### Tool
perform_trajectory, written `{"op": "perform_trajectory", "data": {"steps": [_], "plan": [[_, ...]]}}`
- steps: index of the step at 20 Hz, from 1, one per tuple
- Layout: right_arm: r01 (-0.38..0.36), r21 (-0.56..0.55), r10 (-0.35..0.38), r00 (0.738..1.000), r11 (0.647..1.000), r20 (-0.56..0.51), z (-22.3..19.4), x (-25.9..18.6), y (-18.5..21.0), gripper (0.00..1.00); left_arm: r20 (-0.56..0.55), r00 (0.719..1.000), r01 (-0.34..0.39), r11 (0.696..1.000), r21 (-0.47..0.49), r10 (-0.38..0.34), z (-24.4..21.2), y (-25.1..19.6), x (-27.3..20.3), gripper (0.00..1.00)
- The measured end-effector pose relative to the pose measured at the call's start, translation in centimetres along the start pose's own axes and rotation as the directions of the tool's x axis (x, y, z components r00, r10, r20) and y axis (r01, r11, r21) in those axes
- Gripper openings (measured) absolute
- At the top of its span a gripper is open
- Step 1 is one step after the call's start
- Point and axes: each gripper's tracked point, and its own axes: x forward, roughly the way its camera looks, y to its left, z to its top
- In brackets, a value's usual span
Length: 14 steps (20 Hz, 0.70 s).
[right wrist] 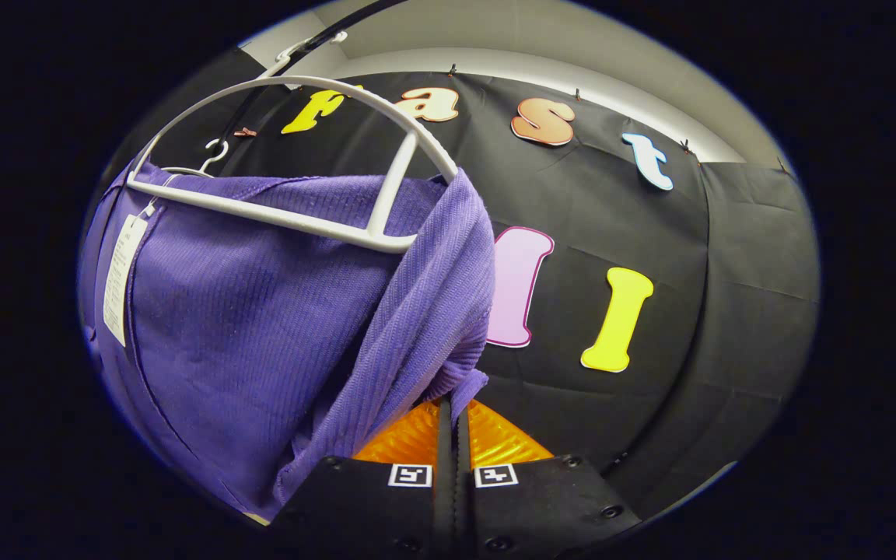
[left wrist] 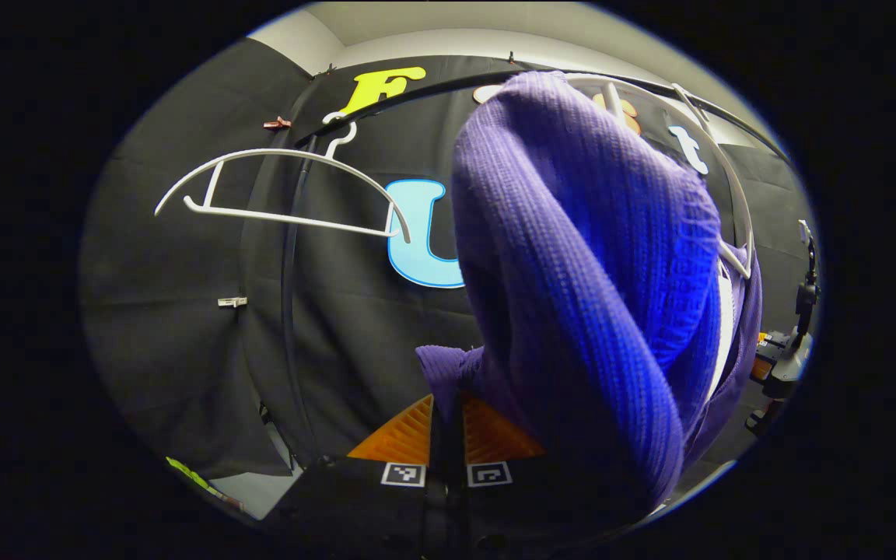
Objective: Grasp the clothes on the hanger with both hands and then place them into the laundry hamper below.
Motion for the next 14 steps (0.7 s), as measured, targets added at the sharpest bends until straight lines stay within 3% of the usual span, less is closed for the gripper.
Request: {"op": "perform_trajectory", "data": {"steps": [14], "plan": [[-0.037, 0.087, 0.042, 0.997, 0.995, -0.062, -3.7, -2.0, 2.1, 0.05, -0.095, 0.995, -0.023, 1.0, -0.014, 0.022, -5.4, -1.6, -0.4, 0.03]]}}
